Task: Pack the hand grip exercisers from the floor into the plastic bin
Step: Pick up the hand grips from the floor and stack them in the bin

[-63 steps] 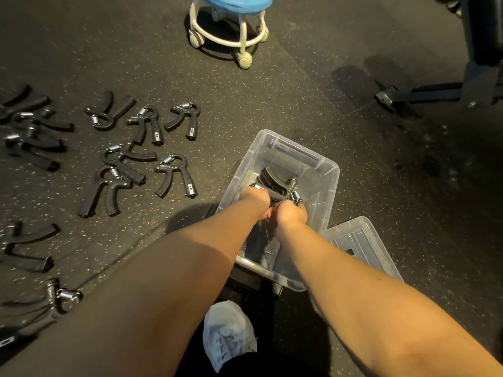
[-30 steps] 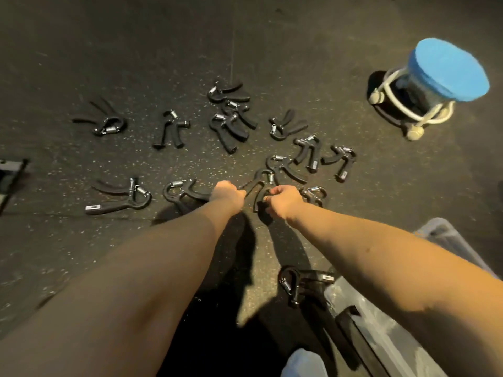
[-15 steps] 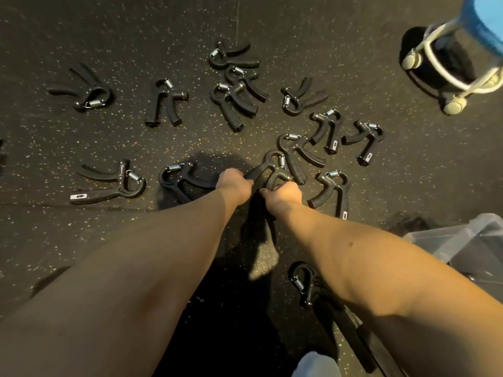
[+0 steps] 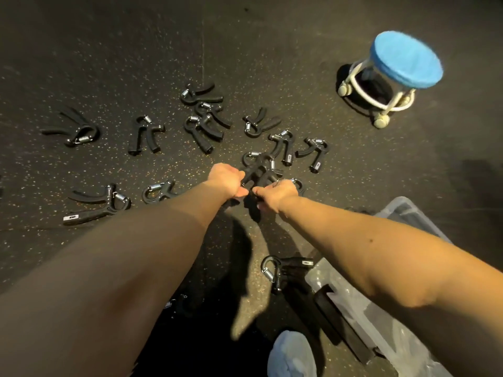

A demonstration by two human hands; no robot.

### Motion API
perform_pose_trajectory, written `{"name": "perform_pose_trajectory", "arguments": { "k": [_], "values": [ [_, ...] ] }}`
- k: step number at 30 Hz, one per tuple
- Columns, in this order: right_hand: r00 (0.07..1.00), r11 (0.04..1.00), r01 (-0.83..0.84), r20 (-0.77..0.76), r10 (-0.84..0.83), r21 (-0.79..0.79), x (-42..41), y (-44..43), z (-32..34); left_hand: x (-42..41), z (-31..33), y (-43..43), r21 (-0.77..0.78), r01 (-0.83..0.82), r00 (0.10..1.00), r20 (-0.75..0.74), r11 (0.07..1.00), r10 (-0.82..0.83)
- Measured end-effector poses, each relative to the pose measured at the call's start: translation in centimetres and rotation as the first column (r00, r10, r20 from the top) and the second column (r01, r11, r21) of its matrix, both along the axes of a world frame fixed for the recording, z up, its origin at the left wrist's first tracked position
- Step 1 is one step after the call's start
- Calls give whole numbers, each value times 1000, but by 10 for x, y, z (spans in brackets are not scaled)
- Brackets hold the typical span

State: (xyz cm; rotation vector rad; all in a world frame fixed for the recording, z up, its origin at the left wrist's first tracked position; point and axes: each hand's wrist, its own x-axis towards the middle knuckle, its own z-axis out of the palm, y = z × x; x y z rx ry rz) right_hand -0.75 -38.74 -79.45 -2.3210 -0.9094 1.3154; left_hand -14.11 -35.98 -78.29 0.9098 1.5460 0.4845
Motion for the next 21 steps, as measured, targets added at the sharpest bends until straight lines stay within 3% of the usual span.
{"name": "perform_pose_trajectory", "arguments": {
  "k": [5, 9, 14, 21],
  "values": [
    [988, 979, 154, -50, -148, 135, 41, -13, 68, 34, 50, -12, 168, -4, 997, 79, 986, -9],
    [922, 896, 362, -237, -305, 256, 76, -35, 115, 58, 69, -25, 317, 85, 989, 87, 945, -118],
    [827, 835, 518, -359, -433, 186, 110, -65, 136, 70, 86, -55, 560, 247, 966, -81, 791, -245],
    [713, 780, 623, -454, -535, 60, 125, -100, 117, 72, 94, -87, 676, 340, 929, -135, 654, -344]
  ]
}}
